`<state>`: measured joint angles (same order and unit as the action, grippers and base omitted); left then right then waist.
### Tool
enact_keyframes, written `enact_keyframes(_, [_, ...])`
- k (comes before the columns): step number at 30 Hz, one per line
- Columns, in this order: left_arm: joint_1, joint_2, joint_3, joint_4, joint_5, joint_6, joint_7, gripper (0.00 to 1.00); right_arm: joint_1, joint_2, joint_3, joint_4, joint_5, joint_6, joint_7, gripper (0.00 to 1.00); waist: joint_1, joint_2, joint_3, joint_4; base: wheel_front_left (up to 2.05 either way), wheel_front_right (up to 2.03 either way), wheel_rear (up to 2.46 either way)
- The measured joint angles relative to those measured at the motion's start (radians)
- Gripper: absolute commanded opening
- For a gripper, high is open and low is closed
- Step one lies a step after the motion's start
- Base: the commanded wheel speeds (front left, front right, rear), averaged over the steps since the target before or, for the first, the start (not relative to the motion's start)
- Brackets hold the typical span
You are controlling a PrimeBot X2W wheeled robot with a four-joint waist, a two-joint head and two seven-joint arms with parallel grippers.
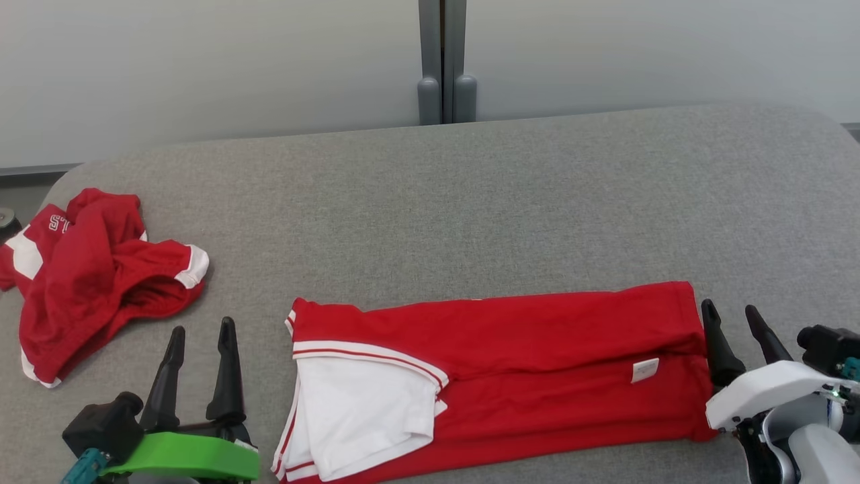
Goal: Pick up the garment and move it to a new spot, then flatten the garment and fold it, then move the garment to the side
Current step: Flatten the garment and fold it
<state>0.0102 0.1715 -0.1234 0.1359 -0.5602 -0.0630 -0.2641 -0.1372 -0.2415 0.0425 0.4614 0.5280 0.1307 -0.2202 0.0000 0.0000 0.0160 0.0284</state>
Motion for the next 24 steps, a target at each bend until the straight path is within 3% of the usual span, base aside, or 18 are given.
enact_keyframes(13, [-0.027, -0.053, 0.046, 0.076, 0.046, -0.051, 0.0, 1.0, -0.123, -0.035, 0.031, 0.286, 0.078, 0.0, 0.181, 1.0, 0.0, 0.0, 0.013, 0.044, 0.0, 0.0, 0.0])
enact_keyframes(24, [-0.034, -0.058, 0.077, 0.101, 0.064, -0.061, 0.0, 1.0, -0.154, -0.004, 0.039, 0.377, 0.174, 0.0, 0.348, 1.0, 0.0, 0.0, 0.019, 0.046, 0.0, 0.0, 0.0])
